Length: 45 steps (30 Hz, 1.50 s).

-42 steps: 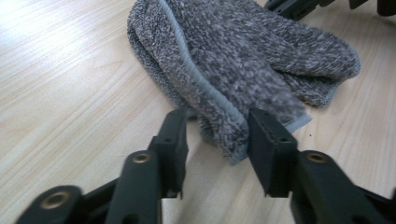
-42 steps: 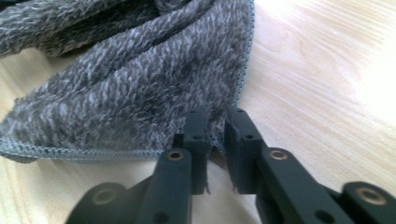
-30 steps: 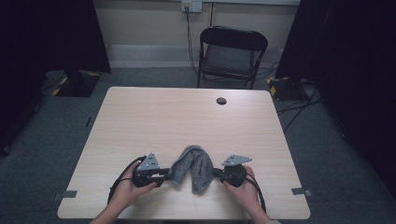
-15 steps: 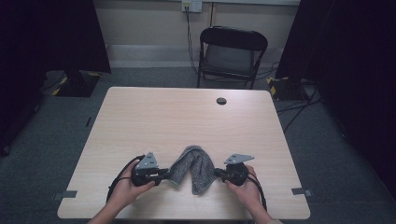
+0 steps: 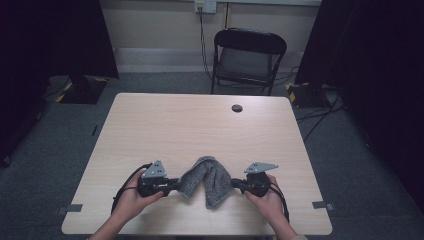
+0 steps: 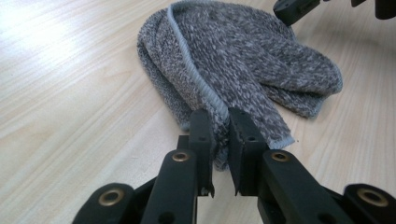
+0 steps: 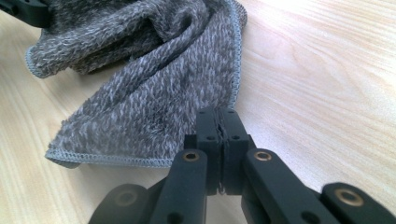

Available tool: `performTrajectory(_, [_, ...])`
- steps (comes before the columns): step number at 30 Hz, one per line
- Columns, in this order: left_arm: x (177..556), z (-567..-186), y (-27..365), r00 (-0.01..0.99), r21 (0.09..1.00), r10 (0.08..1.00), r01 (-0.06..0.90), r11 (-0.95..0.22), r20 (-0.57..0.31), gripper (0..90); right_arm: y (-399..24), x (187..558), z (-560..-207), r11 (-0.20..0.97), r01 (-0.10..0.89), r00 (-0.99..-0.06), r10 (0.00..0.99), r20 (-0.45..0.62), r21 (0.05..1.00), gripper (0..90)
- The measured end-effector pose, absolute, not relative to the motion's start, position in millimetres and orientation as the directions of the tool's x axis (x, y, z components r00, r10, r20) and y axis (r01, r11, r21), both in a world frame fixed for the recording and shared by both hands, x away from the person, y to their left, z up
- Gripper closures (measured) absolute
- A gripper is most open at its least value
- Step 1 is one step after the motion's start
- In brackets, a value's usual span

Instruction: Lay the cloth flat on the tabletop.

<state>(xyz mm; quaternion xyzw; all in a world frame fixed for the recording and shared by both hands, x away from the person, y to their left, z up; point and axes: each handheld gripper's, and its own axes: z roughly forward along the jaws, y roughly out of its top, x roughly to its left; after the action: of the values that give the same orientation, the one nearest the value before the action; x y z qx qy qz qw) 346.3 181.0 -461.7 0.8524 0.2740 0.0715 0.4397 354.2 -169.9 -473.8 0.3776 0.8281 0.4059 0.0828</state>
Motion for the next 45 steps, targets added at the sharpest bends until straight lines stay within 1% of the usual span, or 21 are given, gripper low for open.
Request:
performTrajectory(7, [349,-457,183,0.843,0.788,0.525,0.403,-0.465,-0.121,81.0,-172,356,-464,0.394,0.544,-0.719,0.675,0.169,0.741,89.3])
performTrajectory(10, [350,-455,185,0.841,0.791,0.528,0.399,-0.464,-0.114,81.1,-174,358,-458,0.375,0.540,-0.716,0.675,0.177,0.754,89.4])
performTrajectory(17, [353,-446,186,0.840,0.795,0.526,0.406,-0.450,-0.132,81.2,-176,362,-447,0.371,0.525,-0.723,0.669,0.172,0.766,89.3])
performTrajectory(29, [359,-429,188,0.841,0.805,0.530,0.390,-0.447,-0.113,81.6,-173,366,-434,0.356,0.525,-0.726,0.661,0.189,0.773,89.4])
performTrajectory(41, [358,-420,193,0.838,0.813,0.535,0.383,-0.438,-0.107,81.9,-182,365,-421,0.341,0.520,-0.726,0.659,0.195,0.783,89.4])
performTrajectory(45, [358,-417,194,0.836,0.815,0.539,0.382,-0.436,-0.104,82.1,-187,364,-416,0.321,0.520,-0.722,0.661,0.206,0.792,89.4])
